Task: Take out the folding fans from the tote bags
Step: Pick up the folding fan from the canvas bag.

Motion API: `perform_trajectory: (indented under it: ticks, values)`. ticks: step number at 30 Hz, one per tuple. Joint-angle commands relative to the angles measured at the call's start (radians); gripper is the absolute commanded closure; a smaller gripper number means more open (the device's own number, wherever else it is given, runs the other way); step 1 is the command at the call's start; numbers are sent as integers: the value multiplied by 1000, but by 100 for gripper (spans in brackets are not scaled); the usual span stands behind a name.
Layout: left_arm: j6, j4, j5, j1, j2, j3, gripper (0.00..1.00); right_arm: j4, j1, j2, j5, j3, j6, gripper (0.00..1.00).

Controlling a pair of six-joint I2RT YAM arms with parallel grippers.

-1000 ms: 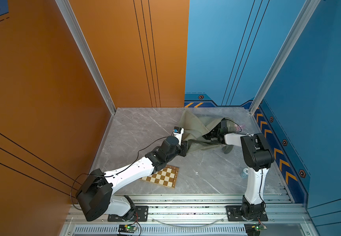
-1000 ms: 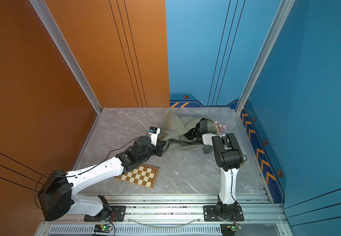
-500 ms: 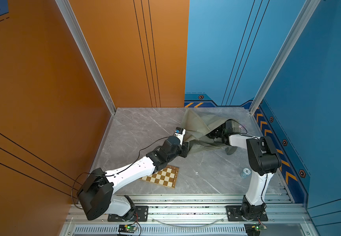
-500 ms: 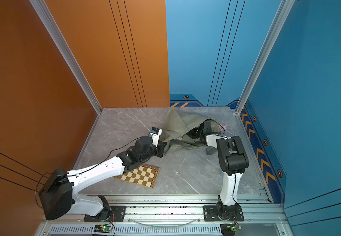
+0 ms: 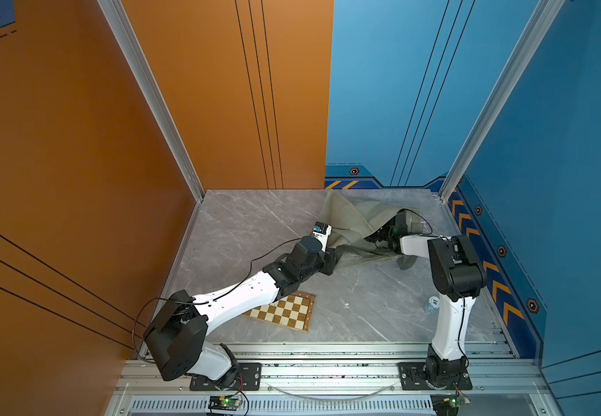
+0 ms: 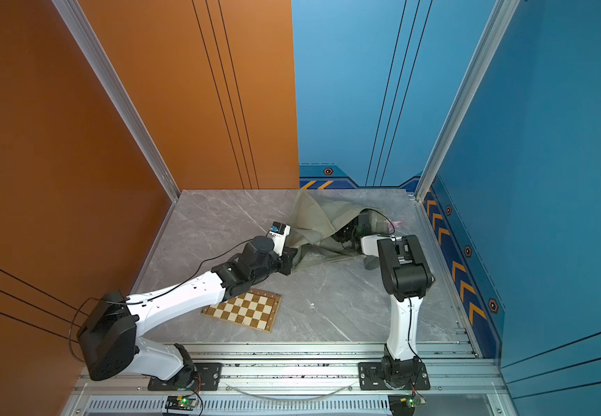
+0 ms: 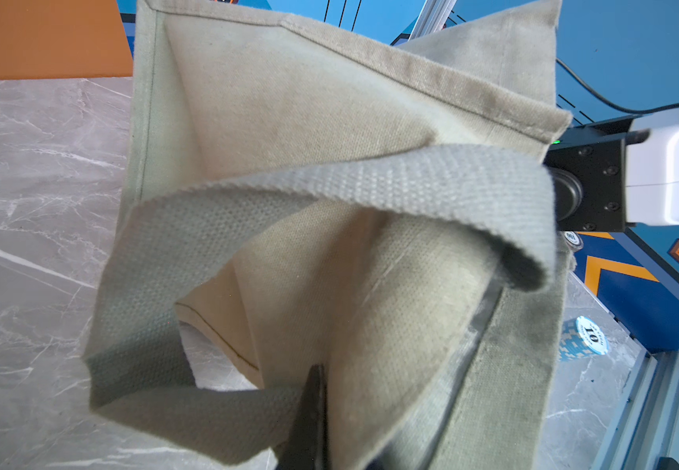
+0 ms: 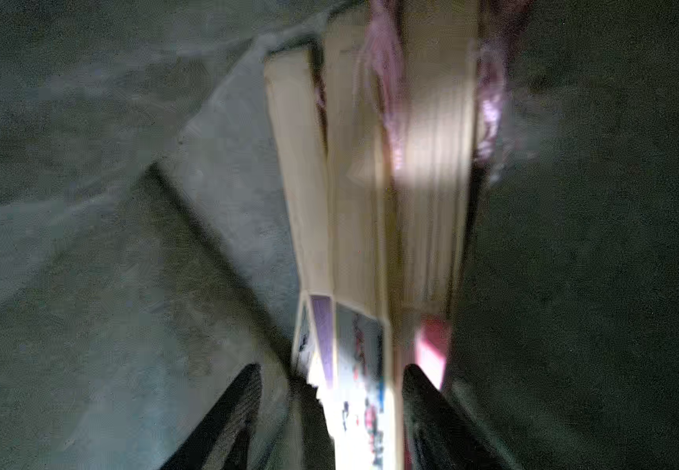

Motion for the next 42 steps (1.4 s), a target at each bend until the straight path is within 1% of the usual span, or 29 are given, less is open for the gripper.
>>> perform_trajectory:
  ticks: [1,4,10,16,23,27,31,33,36,38,39,42]
  values:
    - [20,-79,38,10,9,14,100,-77,-21,10,88,51,-57,42]
    - [22,-73,52,17,19,23,100,-129,-21,10,93,64,-82,42]
    - [35,-74,85,29,50,60,100,-107,-3,56,59,78,-67,45]
    - [34,-88,79,13,64,65,100,-100,26,72,57,89,-68,46]
    - [32,-100,73,4,58,57,100,-55,52,90,22,101,-55,48]
    - [32,-103,70,2,52,51,100,20,68,98,2,79,-19,48]
    - [28,-99,70,3,46,41,100,147,79,122,-30,72,48,47]
    - [29,-106,70,1,41,44,100,119,90,138,-20,91,52,47]
    - [30,-115,67,3,29,40,100,9,107,147,18,118,-1,47]
    - [30,-120,63,4,19,32,100,-4,111,158,24,121,-4,47]
    - [29,-124,58,2,13,29,100,-6,113,163,26,123,-3,48]
    - [29,-127,46,6,-6,18,100,7,112,174,20,123,7,58]
